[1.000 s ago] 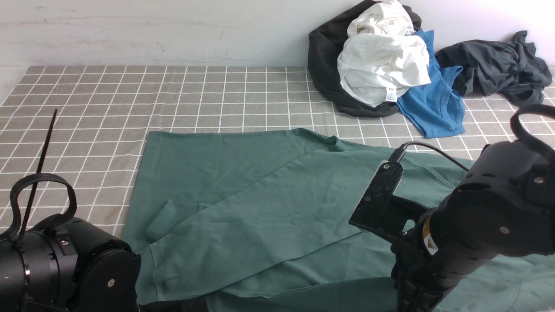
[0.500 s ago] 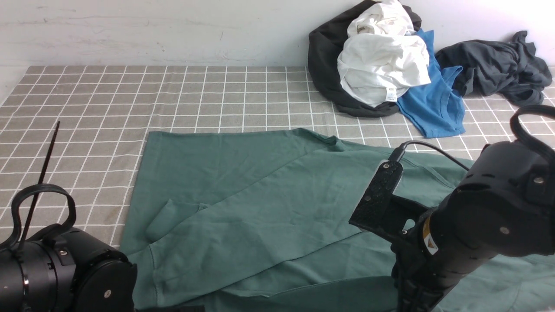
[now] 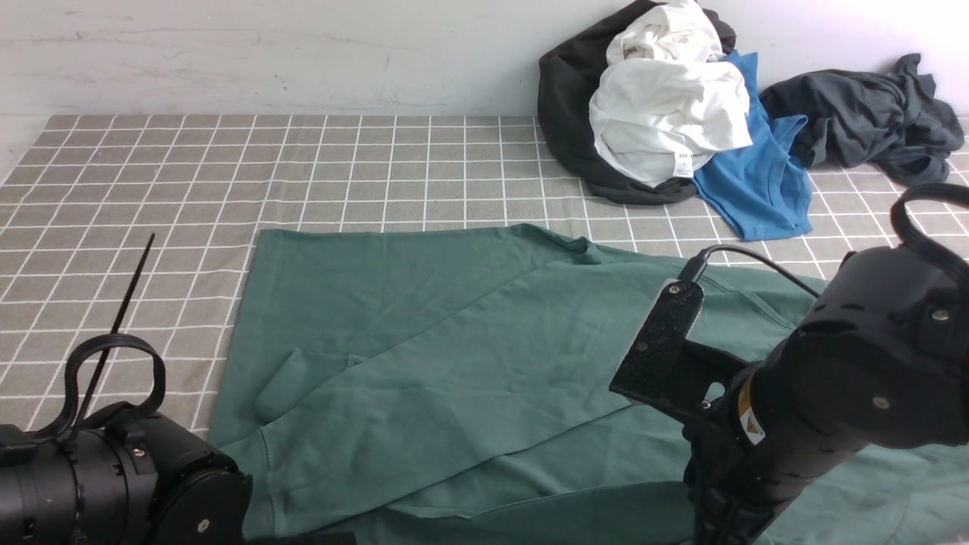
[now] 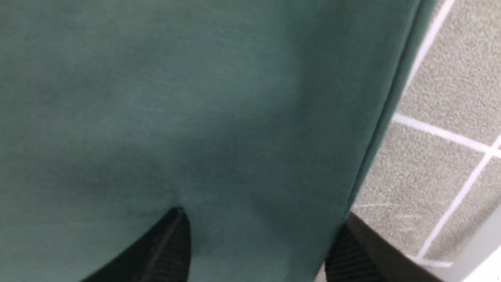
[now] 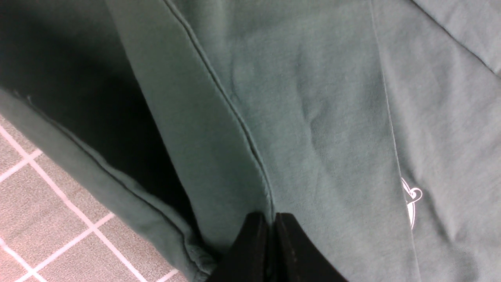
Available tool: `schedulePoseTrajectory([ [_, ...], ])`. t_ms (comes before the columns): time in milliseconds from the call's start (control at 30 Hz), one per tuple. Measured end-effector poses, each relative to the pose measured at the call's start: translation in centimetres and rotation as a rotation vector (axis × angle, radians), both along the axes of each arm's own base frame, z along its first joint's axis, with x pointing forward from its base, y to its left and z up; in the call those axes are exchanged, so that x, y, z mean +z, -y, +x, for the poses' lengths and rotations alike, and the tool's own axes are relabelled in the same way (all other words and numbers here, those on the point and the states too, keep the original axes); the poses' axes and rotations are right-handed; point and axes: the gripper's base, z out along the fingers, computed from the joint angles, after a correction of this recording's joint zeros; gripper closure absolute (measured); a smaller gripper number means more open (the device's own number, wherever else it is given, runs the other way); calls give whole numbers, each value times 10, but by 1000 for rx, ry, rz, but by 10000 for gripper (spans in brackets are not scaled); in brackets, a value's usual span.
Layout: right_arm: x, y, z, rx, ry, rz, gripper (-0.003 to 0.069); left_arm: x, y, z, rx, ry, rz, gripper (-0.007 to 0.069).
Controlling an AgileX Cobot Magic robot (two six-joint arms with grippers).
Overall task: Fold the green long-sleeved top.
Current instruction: Use both arms simultaneously to clamp the lower edge of the clothing fabric, then use both arms to drag the lower edge of the fabric forward and fold it over the upper edge
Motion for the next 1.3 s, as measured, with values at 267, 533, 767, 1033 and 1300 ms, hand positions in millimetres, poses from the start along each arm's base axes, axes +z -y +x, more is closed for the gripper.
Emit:
schedulePoseTrajectory([
  [267,0,0,0,0,1,1,659,0,0,0,1,4,-2,344],
  [533,0,0,0,-2,2,3,659,7,4,5,4,7,-6,606],
  [767,0,0,1,-2,7,3,659,26,9,18,-20,12,34,629],
  [1033,1,4,5,36,63,-50,659,64,11,54,-17,172,115,629],
  [1300,17,20,41,-61,147,3,659,113,-14,119,147,349,58,628],
])
